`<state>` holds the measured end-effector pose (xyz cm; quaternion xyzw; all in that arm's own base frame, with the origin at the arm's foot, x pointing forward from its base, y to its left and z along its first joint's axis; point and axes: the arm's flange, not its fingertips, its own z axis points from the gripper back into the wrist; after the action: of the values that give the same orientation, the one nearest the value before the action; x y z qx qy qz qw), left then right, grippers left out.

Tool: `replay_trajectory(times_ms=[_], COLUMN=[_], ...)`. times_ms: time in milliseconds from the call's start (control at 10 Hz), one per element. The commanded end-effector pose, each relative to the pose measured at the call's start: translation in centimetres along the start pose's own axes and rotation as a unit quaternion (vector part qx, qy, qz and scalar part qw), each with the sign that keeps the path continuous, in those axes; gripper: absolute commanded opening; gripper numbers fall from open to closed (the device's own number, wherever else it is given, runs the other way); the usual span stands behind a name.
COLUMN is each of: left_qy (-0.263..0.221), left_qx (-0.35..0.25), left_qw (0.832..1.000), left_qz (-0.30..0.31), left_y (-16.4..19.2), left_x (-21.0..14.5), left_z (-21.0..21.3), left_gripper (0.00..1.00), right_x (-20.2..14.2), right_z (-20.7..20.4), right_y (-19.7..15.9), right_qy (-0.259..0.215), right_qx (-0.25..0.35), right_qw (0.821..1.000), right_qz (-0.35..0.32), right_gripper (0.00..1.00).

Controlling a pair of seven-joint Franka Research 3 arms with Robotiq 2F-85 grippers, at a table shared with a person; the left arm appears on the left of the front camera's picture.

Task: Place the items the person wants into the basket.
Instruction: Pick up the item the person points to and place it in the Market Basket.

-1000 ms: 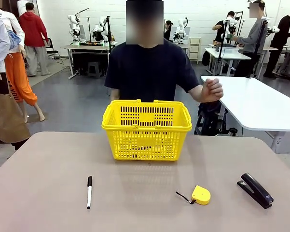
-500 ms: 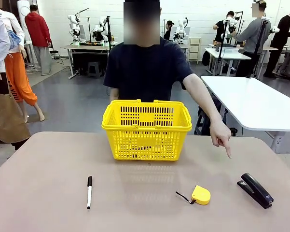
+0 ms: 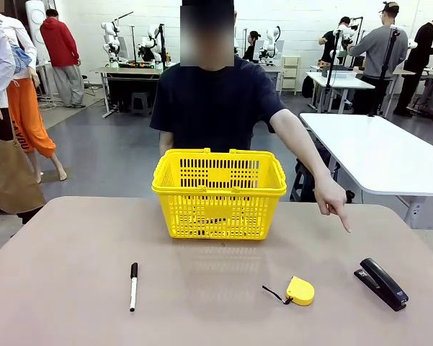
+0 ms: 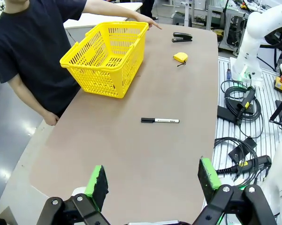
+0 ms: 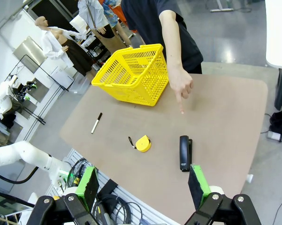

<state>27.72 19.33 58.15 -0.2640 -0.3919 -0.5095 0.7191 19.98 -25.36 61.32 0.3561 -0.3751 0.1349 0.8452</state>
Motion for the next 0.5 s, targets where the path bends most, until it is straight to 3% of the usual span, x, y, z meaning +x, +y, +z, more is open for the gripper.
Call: replay_trajectory(times_ms=[0,100,200,300,400], left_qy=[-0.011,-0.011,-0.011,-0.011,-0.011], left_qx=[0.0,0.0,0.0,0.0,0.0], left_qw=[1.0,1.0,1.0,1.0,1.0], left_qz=[-0.013,-0.013,-0.013,-0.013,-0.013], left_y=[0.1,0.1,0.1,0.1,0.1], left_x=[0.0,0.0,0.0,0.0,0.0], left_z=[0.2,0.2,0.2,0.2,0.2], left_gripper=[1.0,1.0,1.0,1.0,1.0], right_x=[0.0,2.7,4.9,6.9,7.6], right_z=[0.0,-4.0,-8.7,-13.6,-17.2], right_y=[0.0,2.0,3.5,4.8,5.7], right_qy=[0.0,0.102,0.208,0.274,0.313], right_qx=[0.0,-0.078,-0.149,-0.215,-0.244], right_qw=[1.0,0.992,0.966,0.935,0.916], right_qz=[0.0,-0.021,-0.043,-0.064,-0.061], right_gripper=[1.0,1.0,1.0,1.0,1.0])
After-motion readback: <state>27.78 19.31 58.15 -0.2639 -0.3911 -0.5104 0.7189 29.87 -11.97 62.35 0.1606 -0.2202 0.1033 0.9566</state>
